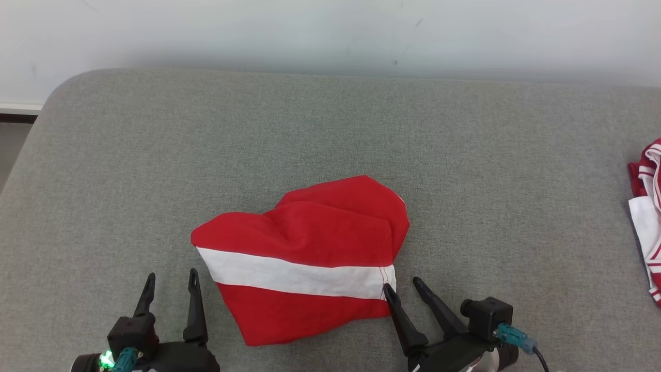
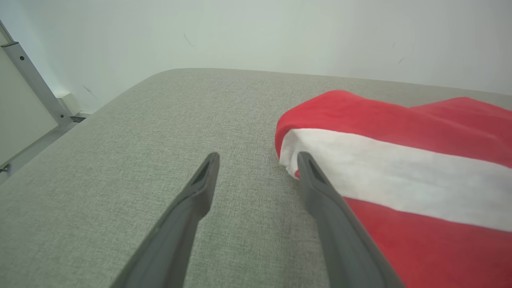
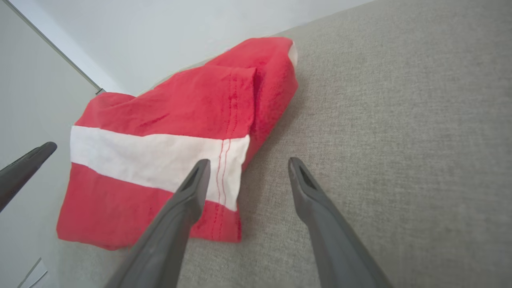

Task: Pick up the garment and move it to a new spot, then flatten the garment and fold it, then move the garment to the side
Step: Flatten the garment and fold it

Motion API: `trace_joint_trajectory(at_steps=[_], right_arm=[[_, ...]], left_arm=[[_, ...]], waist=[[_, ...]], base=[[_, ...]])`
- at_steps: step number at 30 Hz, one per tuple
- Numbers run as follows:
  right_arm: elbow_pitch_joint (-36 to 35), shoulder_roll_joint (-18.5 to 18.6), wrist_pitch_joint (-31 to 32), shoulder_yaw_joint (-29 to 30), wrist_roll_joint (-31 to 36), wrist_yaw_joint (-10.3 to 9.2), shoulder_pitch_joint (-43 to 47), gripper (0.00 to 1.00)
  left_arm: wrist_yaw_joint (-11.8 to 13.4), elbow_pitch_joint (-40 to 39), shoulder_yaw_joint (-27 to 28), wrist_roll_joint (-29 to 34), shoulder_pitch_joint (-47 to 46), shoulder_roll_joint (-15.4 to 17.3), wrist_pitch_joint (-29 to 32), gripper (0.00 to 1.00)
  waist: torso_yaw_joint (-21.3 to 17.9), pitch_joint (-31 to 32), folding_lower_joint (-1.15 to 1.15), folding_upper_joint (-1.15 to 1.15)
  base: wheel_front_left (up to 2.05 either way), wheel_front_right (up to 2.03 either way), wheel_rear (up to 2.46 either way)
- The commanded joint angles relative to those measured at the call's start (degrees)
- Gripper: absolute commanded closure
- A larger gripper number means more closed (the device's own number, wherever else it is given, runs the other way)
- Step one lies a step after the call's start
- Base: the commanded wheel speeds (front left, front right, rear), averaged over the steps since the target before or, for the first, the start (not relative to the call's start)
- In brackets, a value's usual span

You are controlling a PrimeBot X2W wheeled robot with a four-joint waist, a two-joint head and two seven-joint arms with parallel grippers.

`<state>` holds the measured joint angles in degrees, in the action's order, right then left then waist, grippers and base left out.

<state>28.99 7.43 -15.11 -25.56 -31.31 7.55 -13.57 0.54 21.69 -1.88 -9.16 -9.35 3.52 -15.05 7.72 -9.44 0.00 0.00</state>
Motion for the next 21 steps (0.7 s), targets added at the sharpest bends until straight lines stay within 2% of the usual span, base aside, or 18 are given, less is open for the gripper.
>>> trace_joint_trajectory(at_steps=[1, 9, 10, 11, 12, 13, 18, 21], right_arm=[[0.1, 0.3, 0.0, -0.2, -0.3, -0.15, 0.1, 0.00], [2.4, 0.2, 0.0, -3.3, -2.5, -0.15, -2.4, 0.00], [2.5, 0.3, 0.0, -3.6, -2.8, -0.15, -2.9, 0.15], [2.4, 0.3, 0.0, -3.7, -3.0, -0.15, -3.1, 0.40], [2.1, 0.5, 0.0, -3.6, -3.0, -0.15, -3.4, 0.80], [1.9, 0.6, 0.0, -3.6, -3.0, -0.15, -3.4, 1.00], [2.1, 2.0, 0.0, -2.3, -2.9, -0.15, -3.7, 1.00], [1.6, 2.4, 0.0, 1.5, -2.1, -0.15, -4.3, 1.00]], left_arm=[[0.1, -0.1, 0.2, 0.4, 0.8, -0.2, -0.2, 0.00], [-0.7, -0.3, 0.5, 1.0, 0.4, -0.6, -0.2, 0.00], [-0.8, -0.3, 0.5, 1.1, 0.4, -0.6, -0.2, 0.00], [-0.9, -0.3, 0.6, 1.1, 0.5, -0.6, -0.2, 0.00], [-1.0, -0.4, 0.7, 1.2, 0.6, -0.6, -0.2, 0.00], [-1.0, -0.4, 0.8, 1.2, 0.7, -0.6, -0.2, 0.00], [-1.1, -0.1, 1.1, 1.2, 1.1, -0.7, -0.2, 0.00], [-1.4, 0.2, 0.6, 0.5, 1.0, -0.7, -0.2, 0.00]], waist=[[0.0, 0.0, 0.00, 0.00], [0.9, -0.9, 0.00, 0.00], [1.1, -1.0, 0.00, 0.00], [1.2, -1.1, 0.00, 0.00], [1.3, -1.2, 0.00, 0.00], [1.3, -1.2, 0.00, 0.00], [1.5, -1.3, 0.00, 0.00], [1.4, -1.2, 0.00, 0.00]], base=[[0.00, 0.00, 0.00], [0.00, 0.00, 0.00], [0.00, 0.00, 0.00], [0.00, 0.00, 0.00], [0.00, 0.00, 0.00], [0.00, 0.00, 0.00], [0.00, 0.00, 0.00], [0.00, 0.00, 0.00]])
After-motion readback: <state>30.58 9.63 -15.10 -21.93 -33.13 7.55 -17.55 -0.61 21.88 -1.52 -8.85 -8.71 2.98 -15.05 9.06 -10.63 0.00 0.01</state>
